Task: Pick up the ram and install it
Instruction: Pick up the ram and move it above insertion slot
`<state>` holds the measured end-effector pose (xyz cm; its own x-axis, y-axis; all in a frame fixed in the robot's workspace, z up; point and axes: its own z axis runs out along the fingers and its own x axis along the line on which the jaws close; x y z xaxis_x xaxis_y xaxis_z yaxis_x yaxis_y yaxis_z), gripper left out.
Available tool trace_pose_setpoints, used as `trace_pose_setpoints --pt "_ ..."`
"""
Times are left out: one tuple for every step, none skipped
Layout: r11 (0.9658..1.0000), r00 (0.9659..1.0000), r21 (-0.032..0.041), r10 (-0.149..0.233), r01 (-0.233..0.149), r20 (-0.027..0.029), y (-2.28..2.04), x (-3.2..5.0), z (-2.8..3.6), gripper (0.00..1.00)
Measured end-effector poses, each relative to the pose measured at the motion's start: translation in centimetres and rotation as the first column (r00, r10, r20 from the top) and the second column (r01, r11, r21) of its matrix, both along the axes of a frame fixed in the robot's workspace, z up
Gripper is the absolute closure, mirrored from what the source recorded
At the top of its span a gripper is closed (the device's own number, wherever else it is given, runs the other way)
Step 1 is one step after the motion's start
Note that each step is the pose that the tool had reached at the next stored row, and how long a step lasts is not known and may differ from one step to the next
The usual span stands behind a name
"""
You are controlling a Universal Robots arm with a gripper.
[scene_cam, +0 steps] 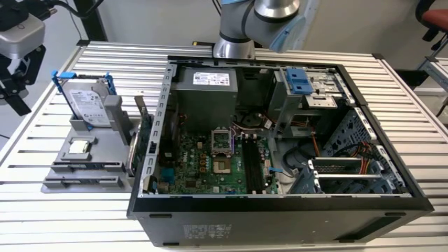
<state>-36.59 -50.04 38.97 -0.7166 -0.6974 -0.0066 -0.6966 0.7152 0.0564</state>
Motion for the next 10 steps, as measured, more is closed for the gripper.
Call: trace_pose_setpoints --pt "0.9999 0.9999 0.0001 0.014 -0.014 0.0001 0.0 0.0 0.0 1.0" --pt "0.9996 0.9996 0.0 0.028 -0.028 0.0001 0.0 0.0 0.0 1.0" --pt "0.9991 0.9991 0.0 0.042 -0.042 0.0 0.0 0.0 0.0 1.0" --pt "0.9985 0.9985 0.0 0.055 -0.055 0.0 0.0 0.0 0.0 1.0" --pt "0.9976 0.9976 0.0 0.069 -0.069 0.0 0.0 0.0 0.0 1.0" --pt "0.9966 0.9966 0.0 0.082 -0.082 0.0 0.0 0.0 0.0 1.0" --pt "0.9954 0.9954 0.0 0.096 -0.096 0.0 0.0 0.0 0.0 1.0" --pt "0.994 0.994 0.0 0.109 -0.109 0.0 0.0 0.0 0.01 1.0" --pt "0.9925 0.9925 0.0 0.122 -0.122 -0.0001 0.0 0.0 0.01 1.0" --pt "0.9908 0.9908 0.0 0.136 -0.136 0.0 0.0 0.0 0.01 1.0"
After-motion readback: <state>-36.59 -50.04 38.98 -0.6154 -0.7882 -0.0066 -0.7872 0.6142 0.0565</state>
